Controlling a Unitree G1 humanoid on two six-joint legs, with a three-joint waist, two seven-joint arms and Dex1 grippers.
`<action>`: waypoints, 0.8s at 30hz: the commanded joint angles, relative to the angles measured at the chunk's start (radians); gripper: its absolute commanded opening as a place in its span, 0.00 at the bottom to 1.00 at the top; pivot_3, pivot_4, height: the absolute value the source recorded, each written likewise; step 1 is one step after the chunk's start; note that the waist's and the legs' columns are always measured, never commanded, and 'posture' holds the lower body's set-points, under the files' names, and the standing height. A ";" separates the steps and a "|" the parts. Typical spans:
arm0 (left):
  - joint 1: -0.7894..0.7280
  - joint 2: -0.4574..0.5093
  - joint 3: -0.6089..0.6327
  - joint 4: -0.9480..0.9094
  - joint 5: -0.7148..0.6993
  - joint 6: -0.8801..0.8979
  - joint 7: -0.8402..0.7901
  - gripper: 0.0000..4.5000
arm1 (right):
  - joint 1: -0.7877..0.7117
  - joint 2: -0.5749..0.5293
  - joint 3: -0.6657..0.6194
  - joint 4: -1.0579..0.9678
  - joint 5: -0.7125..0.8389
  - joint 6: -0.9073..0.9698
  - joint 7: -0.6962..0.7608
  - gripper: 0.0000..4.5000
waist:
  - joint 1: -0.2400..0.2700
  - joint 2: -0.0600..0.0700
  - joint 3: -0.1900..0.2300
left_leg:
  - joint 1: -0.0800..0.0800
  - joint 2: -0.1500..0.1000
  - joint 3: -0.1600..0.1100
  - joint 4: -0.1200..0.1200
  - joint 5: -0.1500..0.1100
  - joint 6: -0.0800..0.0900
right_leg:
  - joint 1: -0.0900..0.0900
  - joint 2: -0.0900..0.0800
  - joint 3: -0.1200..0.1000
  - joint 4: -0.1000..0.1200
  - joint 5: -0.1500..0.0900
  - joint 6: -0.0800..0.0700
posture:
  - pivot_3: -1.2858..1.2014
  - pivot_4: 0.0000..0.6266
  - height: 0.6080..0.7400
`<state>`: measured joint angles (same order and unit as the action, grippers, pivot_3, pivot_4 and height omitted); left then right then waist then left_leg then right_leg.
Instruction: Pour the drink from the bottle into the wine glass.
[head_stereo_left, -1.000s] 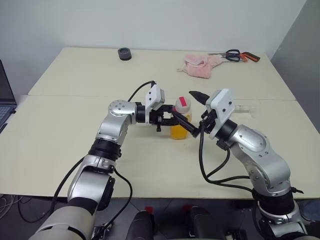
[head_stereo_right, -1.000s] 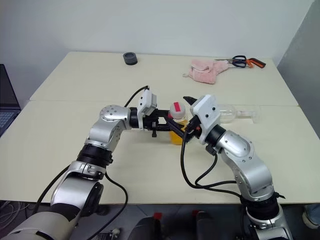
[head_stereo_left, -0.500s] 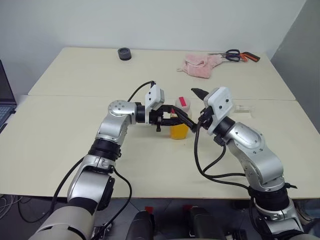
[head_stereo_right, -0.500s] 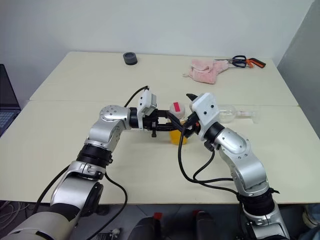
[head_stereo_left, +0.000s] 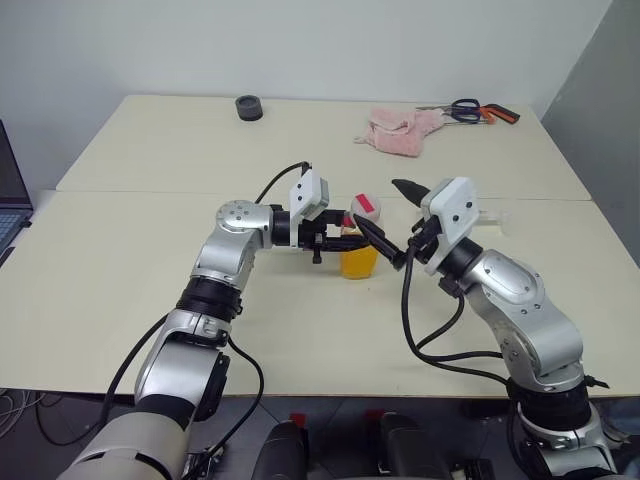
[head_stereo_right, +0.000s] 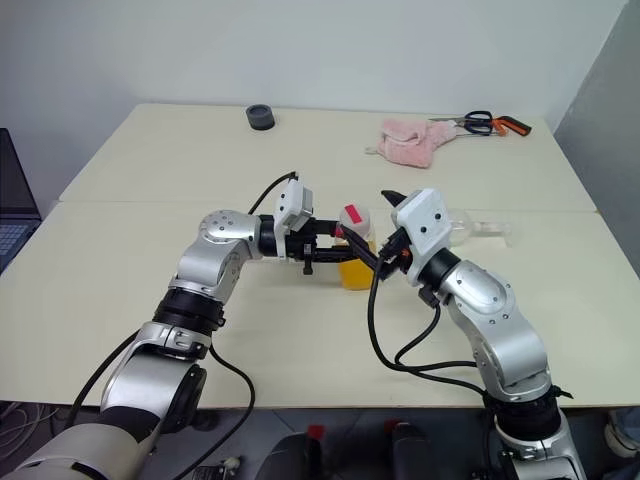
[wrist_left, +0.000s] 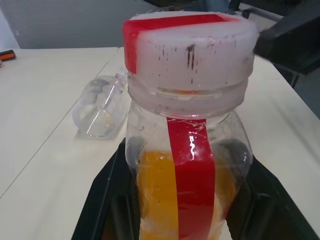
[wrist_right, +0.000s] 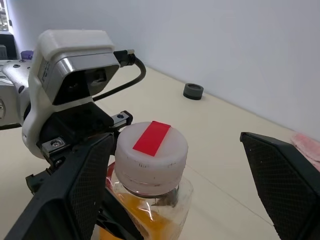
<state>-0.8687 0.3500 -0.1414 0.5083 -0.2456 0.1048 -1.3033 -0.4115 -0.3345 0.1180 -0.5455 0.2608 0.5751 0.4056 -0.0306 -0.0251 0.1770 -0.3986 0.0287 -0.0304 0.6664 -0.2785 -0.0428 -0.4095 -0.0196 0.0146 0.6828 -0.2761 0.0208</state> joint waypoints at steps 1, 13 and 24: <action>-0.033 0.004 0.018 -0.025 -0.015 -0.014 -0.006 0.38 | 0.003 -0.004 -0.028 -0.043 0.019 0.002 0.000 0.96 | 0.000 0.000 0.000 | 0.000 0.000 0.000 0.000 0.000 0.000 | 0.000 0.000 0.000 0.000 0.000 0.000 | 0.52 0.24 1.00; -0.032 0.005 0.020 -0.026 -0.016 -0.013 -0.005 0.38 | 0.022 -0.033 -0.055 -0.052 0.020 0.012 0.004 0.96 | 0.000 0.000 0.000 | 0.000 0.000 0.000 0.000 0.000 0.000 | 0.000 0.000 0.000 0.000 0.000 0.000 | 0.52 0.24 1.00; -0.030 0.007 0.020 -0.027 -0.016 -0.014 -0.005 0.38 | 0.063 -0.090 -0.098 -0.088 0.064 0.033 0.028 0.96 | 0.001 0.000 0.000 | 0.000 0.000 0.000 0.000 0.000 0.000 | 0.000 0.000 0.000 0.000 0.000 0.000 | 0.52 0.24 1.00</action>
<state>-0.8687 0.3514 -0.1411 0.5085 -0.2456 0.1048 -1.3023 -0.3526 -0.4142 0.0592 -0.5772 0.2974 0.6017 0.4170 -0.0299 -0.0251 0.1770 -0.3987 0.0286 -0.0303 0.6664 -0.2785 -0.0428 -0.4094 -0.0196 0.0147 0.6828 -0.2761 0.0208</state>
